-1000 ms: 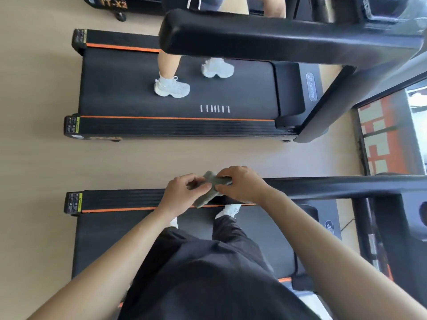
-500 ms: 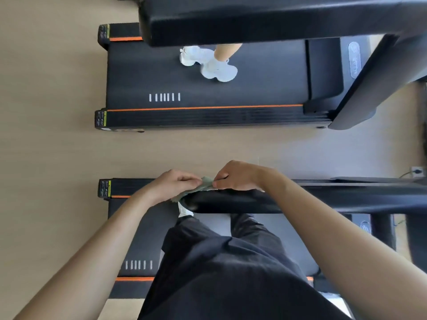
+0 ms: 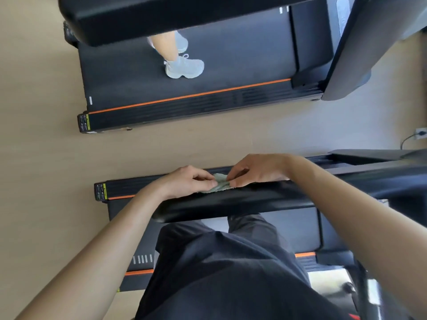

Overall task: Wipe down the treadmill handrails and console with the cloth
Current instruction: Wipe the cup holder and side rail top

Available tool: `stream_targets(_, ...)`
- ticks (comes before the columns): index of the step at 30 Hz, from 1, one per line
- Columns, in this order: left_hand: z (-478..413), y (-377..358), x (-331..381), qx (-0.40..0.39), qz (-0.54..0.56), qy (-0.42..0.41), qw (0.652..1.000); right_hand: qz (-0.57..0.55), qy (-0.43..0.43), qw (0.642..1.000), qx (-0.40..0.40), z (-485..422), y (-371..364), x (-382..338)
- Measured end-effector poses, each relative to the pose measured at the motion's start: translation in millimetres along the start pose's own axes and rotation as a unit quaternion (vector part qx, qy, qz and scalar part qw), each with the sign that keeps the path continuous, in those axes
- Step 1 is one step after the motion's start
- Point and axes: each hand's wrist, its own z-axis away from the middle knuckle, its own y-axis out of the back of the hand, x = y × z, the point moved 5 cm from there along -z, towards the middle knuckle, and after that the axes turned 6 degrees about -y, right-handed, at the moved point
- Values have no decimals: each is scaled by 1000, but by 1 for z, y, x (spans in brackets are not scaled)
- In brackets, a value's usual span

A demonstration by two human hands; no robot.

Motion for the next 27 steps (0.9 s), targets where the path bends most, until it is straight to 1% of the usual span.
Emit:
stream_targets(3,-17,-11,18,-8,5,-13,1000,-5,-2,1000,-19,4,10,20)
stream_targets(7,-31,-22,39,-18,21,-39,999,23,0,998,-51,12,21,42)
stream_targets(11,-43,-28,56,-54,56,-63,995,21,-10,997,-70,23,32,68)
stream_targets(14,-55,-35,67,-78,70,-72,992,17,-21,997,-68,33,42,89)
stream_targets(21,-97,-60,104,-147,42,-82,985,-21,-44,998,-36,67,61,130)
stream_targets(24,-110,-72,128,-164,64,-92,980,4,-57,998,-7,88,71,146)
stream_targets(27,-125,-85,148,-167,72,-101,978,2,-92,995,38,108,83,172)
